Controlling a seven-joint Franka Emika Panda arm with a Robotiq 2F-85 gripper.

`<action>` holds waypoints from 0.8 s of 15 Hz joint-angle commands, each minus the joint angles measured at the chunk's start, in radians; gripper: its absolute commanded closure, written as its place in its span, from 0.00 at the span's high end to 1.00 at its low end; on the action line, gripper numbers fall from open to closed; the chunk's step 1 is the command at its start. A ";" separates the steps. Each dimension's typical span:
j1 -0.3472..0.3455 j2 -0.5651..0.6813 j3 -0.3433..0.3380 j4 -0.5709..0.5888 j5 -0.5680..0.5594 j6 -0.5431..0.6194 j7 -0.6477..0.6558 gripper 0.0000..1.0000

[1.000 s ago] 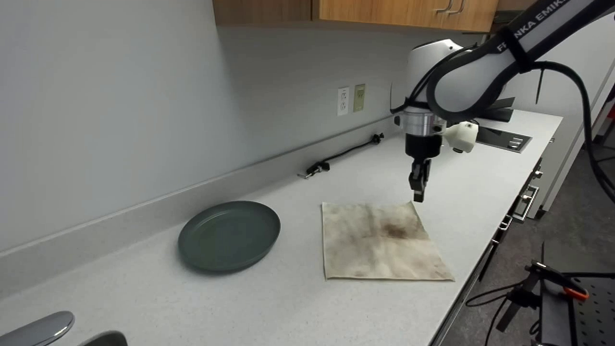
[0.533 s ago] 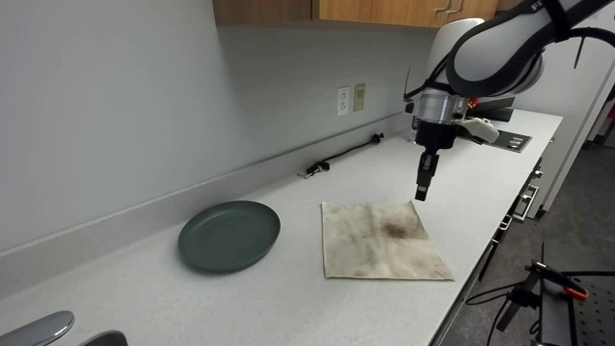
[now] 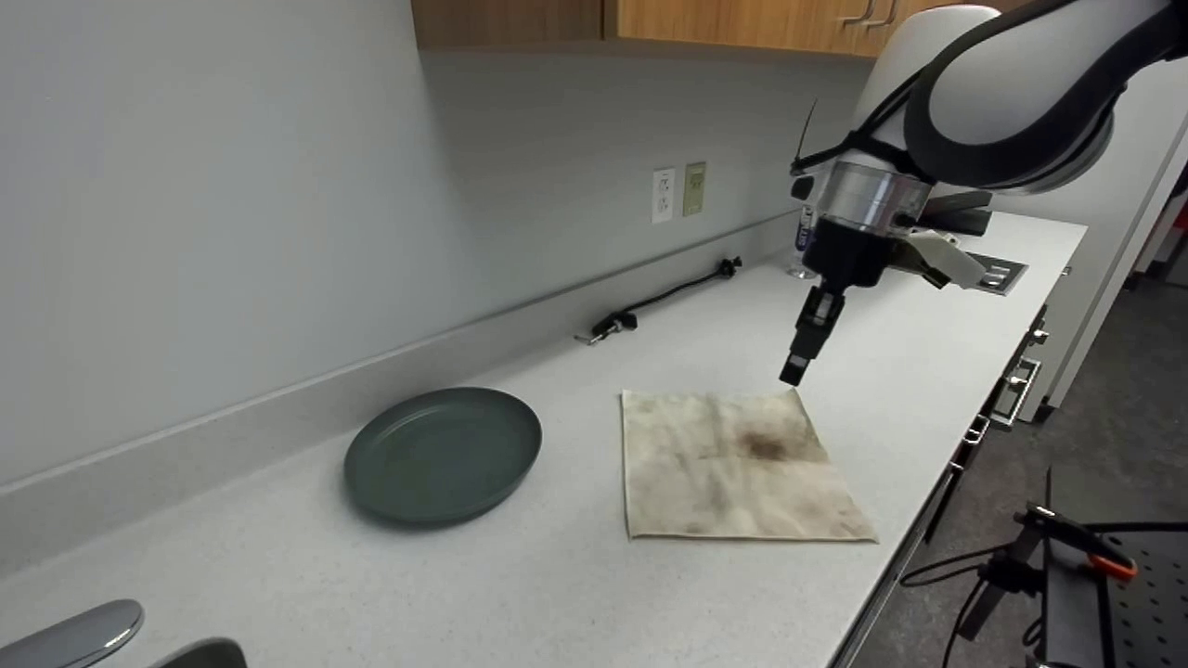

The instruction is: Spread the kitchen towel

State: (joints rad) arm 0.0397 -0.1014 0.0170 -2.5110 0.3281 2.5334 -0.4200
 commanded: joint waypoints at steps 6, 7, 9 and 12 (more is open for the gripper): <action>0.087 -0.066 -0.005 -0.098 0.076 0.253 -0.031 0.48; 0.094 -0.067 -0.007 -0.104 0.077 0.279 -0.032 0.57; 0.105 -0.069 -0.010 -0.114 0.076 0.322 -0.016 0.70; 0.109 -0.068 -0.001 -0.127 0.115 0.384 -0.019 0.94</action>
State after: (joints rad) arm 0.1266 -0.1365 0.0184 -2.6008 0.3781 2.8536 -0.4192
